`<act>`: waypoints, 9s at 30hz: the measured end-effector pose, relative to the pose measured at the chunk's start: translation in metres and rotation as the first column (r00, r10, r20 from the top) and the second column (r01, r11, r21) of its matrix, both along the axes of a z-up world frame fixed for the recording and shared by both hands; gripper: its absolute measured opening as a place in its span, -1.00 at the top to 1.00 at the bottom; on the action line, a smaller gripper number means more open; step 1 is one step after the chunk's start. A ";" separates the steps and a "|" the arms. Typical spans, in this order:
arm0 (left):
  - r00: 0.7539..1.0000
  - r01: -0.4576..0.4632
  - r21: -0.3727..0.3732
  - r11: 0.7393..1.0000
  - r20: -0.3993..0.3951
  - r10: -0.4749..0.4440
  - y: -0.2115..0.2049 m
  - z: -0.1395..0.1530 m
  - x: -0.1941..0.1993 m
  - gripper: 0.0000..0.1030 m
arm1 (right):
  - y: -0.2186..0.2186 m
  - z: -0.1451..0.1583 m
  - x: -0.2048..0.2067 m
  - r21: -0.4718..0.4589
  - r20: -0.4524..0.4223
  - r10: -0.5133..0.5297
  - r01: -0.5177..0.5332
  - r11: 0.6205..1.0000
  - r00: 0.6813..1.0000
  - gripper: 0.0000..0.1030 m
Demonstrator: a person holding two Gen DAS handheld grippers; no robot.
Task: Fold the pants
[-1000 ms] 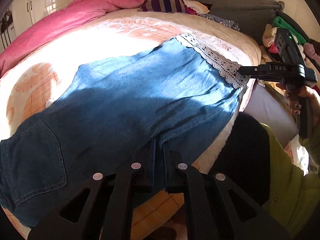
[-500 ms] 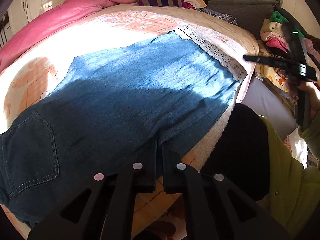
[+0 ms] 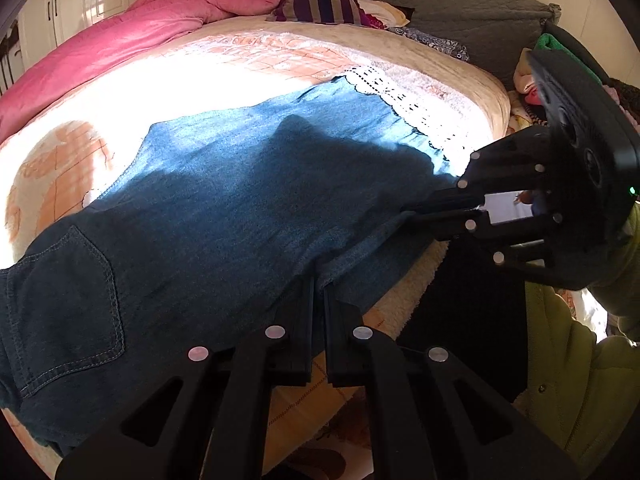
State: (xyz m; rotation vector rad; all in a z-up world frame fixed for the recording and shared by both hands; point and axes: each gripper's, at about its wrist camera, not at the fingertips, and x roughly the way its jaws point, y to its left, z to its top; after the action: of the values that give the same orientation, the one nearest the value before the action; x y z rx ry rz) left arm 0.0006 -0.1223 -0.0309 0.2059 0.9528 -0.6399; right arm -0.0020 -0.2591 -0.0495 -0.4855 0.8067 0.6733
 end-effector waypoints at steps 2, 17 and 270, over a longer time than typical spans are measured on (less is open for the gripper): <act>1.000 0.021 0.000 1.000 -0.018 -0.021 0.000 -0.001 -0.002 0.91 | -0.002 0.002 -0.008 0.000 -0.010 0.034 -0.034 0.999 0.999 0.97; 0.963 -0.265 -0.192 0.945 0.002 0.270 0.089 0.051 -0.005 -0.14 | -0.060 0.017 -0.006 0.216 -0.103 -0.097 0.117 0.969 0.990 0.31; 0.879 -0.450 -0.457 0.767 -0.379 0.290 0.150 -0.018 0.154 -0.40 | 0.123 0.005 0.000 0.115 0.086 -0.022 0.012 0.993 0.996 0.52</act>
State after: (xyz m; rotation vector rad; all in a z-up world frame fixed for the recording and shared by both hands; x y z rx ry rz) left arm 0.1549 0.0277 -0.0493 -0.5888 1.0176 -0.5429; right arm -0.0019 -0.1357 -0.0442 -0.4011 0.6851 0.6737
